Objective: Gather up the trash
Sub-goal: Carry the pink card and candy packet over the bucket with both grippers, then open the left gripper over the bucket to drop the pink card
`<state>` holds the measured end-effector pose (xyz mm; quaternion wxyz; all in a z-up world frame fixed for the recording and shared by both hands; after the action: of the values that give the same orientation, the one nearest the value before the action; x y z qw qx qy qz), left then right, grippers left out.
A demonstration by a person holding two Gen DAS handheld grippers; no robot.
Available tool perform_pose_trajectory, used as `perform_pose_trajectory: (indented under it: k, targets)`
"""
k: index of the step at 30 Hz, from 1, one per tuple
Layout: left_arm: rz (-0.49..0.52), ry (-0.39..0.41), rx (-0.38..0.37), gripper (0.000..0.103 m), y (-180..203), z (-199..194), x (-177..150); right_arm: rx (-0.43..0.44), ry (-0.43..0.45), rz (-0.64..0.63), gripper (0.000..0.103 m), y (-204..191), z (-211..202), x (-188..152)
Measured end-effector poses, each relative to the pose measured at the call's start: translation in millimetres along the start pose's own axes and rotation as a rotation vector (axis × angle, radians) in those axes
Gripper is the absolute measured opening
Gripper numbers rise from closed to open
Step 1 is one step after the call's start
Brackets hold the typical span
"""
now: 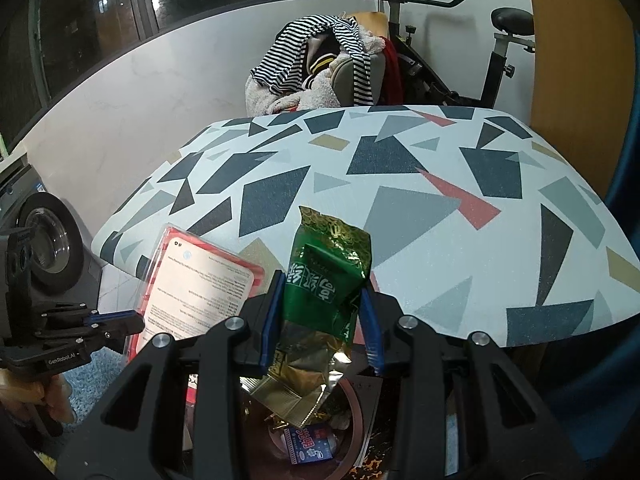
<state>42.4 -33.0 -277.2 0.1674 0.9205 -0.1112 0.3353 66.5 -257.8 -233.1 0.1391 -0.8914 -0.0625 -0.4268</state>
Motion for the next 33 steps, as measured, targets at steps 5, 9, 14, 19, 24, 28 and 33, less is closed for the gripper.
perform_pose_trajectory:
  k: [5,9,14,19,24,28,33]
  targets:
    - [0.002,-0.021,-0.004,0.005,1,4,-3,0.001,-0.003,0.0,0.037,0,1,-1]
    - [0.023,-0.024,-0.019,0.024,6,6,-2,0.002,-0.008,-0.001,0.037,0,3,-2]
    - [0.048,0.03,0.01,0.047,8,-5,9,0.002,-0.01,0.0,0.037,0,4,-2]
    - [0.038,0.104,0.05,0.073,3,-24,22,0.007,-0.015,-0.003,0.037,0,3,-5]
    - [0.009,0.181,0.065,0.091,-3,-46,35,0.018,-0.031,-0.012,0.037,-4,5,-10]
    - [-0.004,0.214,0.085,0.094,-6,-56,41,0.032,-0.05,-0.028,0.037,-12,7,-15]
    - [-0.019,0.23,0.125,0.096,-13,-63,42,0.058,-0.088,-0.065,0.037,-25,12,-27]
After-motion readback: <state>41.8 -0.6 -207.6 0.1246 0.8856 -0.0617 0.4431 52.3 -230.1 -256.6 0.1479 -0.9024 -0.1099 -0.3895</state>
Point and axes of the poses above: each gripper's, at about its wrist camera, not at the fingertips, and z roughly the way its jaws point, y to its right, x to its top, the point moved 6 cm from there along z, roughly the way its jaws point, and after that the axes turned 4 degrees about y, right-handed, at the moved point
